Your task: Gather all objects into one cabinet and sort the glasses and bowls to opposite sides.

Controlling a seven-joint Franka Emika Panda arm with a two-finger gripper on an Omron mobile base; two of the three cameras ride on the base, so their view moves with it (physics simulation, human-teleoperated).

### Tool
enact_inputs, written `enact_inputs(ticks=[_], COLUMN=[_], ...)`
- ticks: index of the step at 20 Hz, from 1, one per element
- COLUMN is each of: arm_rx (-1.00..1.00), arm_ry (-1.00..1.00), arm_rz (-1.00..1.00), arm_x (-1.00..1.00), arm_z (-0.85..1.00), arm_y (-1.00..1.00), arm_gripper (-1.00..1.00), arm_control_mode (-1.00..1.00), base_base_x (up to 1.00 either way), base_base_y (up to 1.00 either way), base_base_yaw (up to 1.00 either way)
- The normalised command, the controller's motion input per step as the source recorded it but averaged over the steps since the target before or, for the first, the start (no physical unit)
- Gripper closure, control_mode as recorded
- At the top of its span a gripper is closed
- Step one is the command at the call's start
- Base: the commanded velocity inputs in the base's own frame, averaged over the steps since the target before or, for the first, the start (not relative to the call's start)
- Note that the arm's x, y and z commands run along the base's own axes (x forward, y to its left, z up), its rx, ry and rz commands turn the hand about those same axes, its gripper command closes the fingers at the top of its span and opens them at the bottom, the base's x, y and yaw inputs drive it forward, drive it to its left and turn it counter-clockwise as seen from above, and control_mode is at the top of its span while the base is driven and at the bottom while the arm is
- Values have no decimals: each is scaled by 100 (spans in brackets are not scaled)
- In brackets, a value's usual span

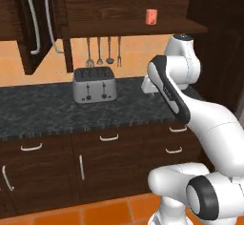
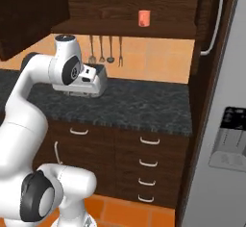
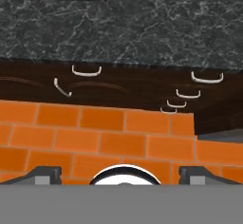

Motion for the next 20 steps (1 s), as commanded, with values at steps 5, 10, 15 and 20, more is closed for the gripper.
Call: enact_inputs(ticks=[5, 10, 15, 20], arm_rx=[0, 0, 0, 0], arm_ry=[0, 0, 0, 0], arm_rz=[0, 0, 0, 0], arm_x=[0, 0, 0, 0], arm_z=[0, 0, 0, 0], arm_y=[0, 0, 0, 0], arm_gripper=[-100, -100, -100, -100], arm_control_mode=[100, 100, 100, 100], base_base_x=[88, 100, 100, 100], base_base_y=[-74, -34, -1, -7], base_base_yaw=[4, 7, 1, 0])
